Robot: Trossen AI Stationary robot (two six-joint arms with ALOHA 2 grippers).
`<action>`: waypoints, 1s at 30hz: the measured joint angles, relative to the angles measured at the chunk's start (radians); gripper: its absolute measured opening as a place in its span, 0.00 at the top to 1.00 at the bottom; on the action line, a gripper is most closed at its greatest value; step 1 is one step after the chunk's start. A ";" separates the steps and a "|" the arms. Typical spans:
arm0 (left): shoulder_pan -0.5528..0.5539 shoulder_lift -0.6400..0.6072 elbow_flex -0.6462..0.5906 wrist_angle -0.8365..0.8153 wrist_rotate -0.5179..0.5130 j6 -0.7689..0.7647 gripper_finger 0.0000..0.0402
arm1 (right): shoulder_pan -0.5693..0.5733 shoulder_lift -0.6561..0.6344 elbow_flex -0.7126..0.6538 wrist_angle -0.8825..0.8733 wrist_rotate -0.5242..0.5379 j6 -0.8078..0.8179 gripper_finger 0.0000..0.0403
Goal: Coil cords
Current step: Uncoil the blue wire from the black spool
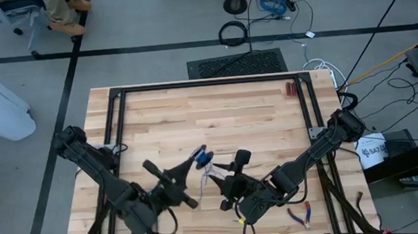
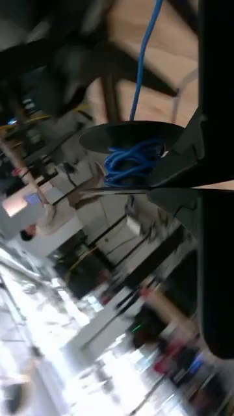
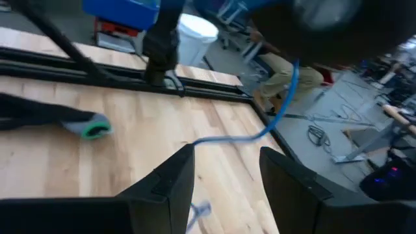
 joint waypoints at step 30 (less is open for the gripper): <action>-0.013 -0.020 -0.001 0.028 0.157 -0.223 1.00 | -0.054 0.005 -0.009 0.007 0.071 -0.015 0.98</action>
